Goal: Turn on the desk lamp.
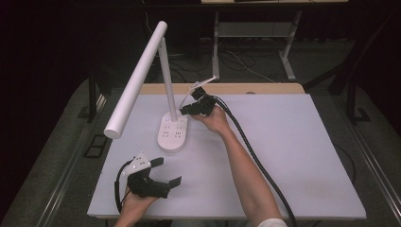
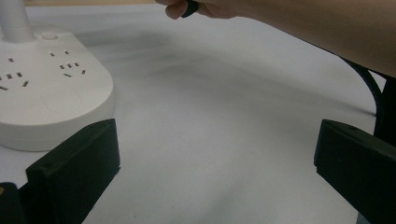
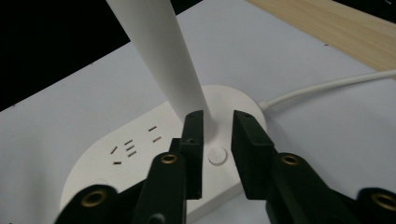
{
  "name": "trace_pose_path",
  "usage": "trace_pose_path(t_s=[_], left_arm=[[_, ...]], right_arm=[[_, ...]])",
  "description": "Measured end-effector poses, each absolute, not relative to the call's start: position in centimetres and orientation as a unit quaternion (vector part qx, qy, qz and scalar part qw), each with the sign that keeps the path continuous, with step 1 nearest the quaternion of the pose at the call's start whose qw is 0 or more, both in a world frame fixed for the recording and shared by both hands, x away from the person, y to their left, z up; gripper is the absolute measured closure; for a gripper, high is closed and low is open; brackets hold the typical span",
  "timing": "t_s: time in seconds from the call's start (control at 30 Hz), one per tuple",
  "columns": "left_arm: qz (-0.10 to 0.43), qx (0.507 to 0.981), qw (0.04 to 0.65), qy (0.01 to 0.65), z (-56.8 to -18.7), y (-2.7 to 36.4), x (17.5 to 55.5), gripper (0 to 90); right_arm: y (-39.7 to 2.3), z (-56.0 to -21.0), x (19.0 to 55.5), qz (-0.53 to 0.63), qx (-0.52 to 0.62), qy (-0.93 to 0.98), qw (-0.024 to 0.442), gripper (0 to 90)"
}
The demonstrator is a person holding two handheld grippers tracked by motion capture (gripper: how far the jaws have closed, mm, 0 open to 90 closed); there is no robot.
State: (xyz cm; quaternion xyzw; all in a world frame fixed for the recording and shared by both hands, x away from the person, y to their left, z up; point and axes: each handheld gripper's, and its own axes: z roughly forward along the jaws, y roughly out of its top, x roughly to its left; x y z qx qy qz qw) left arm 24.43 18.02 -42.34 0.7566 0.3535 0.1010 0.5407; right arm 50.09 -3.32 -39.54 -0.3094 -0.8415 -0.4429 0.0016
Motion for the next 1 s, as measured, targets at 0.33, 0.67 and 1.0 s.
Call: trace_pose_path(t_s=[0.33, 0.67, 1.0], left_arm=[[0.103, 0.754, 0.543, 0.356, -42.3, 18.2, 24.5, 0.0], [0.101, 0.756, 0.541, 0.354, -42.4, 18.1, 24.5, 0.0], [0.1, 0.757, 0.541, 0.352, -42.4, 18.0, 24.5, 0.0]], right_arm=[[-2.9, -40.8, 50.4, -0.444, -0.305, -0.842, 0.026, 89.4], [-2.4, -42.0, 50.6, -0.434, -0.306, -0.847, 0.029, 89.7], [-2.2, -43.0, 50.8, -0.439, -0.321, -0.838, 0.035, 89.7]])
